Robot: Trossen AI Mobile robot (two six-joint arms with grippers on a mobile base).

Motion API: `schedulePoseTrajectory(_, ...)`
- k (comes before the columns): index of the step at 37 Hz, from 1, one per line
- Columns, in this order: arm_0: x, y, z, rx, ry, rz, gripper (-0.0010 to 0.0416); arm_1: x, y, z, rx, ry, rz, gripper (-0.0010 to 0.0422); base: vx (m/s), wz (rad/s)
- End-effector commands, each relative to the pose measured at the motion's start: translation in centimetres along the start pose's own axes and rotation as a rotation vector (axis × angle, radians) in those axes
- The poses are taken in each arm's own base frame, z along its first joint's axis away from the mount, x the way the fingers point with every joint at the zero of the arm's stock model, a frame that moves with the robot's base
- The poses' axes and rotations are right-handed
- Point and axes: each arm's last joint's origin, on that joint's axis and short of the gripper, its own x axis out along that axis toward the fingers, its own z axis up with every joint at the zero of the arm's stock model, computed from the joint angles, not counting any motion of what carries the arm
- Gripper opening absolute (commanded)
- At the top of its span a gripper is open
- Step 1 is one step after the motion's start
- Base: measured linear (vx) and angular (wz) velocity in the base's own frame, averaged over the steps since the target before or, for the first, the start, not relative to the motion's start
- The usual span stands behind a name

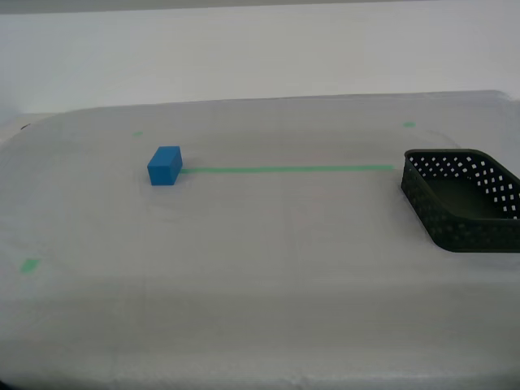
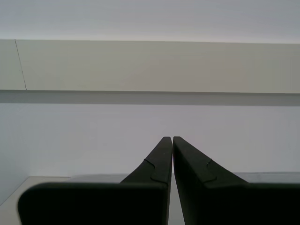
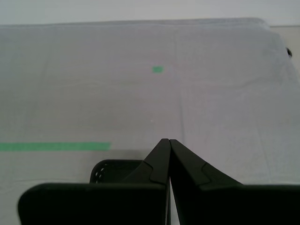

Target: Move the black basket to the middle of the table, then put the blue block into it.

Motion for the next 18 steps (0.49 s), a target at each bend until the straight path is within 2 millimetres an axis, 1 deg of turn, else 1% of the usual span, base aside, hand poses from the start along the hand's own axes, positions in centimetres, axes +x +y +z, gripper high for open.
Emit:
schedulePoseTrajectory(1, 0.3, 0.0, 0.3, 0.005, 0.051, -0.001, -0.0001, 0.0, 0.0, 0.1, 0.002, -0.005, 0.0, 0.0, 0.0, 0.0)
schedulePoseTrajectory(10, 1.8, 0.0, 0.6, 0.0, 0.245, 0.006, -0.0001, 0.0, 0.0, 0.1, 0.002, -0.005, 0.0, 0.0, 0.0, 0.0)
schedulePoseTrajectory(18, 3.3, 0.1, 0.9, 0.0, 0.343, 0.007, -0.0001, 0.0, 0.0, 0.1, 0.001, -0.005, 0.001, 0.0, 0.0, 0.0)
